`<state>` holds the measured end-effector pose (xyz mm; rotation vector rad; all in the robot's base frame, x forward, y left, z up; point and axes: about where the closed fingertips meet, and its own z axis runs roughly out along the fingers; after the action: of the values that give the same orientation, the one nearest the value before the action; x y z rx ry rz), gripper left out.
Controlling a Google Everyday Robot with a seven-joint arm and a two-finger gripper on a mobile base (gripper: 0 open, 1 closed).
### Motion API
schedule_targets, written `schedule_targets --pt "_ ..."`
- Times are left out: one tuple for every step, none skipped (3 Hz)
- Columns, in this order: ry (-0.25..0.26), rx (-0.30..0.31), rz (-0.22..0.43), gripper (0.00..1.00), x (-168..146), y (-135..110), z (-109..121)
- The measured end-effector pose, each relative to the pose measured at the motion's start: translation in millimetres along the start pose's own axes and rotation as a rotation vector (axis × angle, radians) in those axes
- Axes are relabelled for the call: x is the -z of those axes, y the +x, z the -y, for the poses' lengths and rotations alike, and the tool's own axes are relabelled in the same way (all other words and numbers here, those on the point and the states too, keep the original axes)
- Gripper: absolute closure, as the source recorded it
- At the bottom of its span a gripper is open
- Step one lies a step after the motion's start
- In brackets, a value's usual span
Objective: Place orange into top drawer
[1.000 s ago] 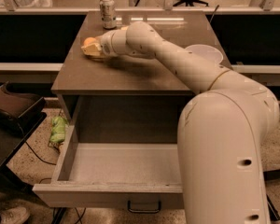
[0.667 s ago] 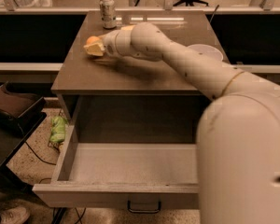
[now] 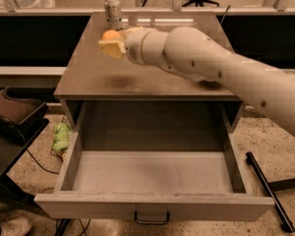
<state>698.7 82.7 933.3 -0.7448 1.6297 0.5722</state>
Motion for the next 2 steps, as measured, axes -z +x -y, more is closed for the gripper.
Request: schedule_targets --pt "0.024 -0.041 -0.048 1.00 65 16 -37" --pt "0.017 -0.138 -0.291 1.00 149 134 -53"
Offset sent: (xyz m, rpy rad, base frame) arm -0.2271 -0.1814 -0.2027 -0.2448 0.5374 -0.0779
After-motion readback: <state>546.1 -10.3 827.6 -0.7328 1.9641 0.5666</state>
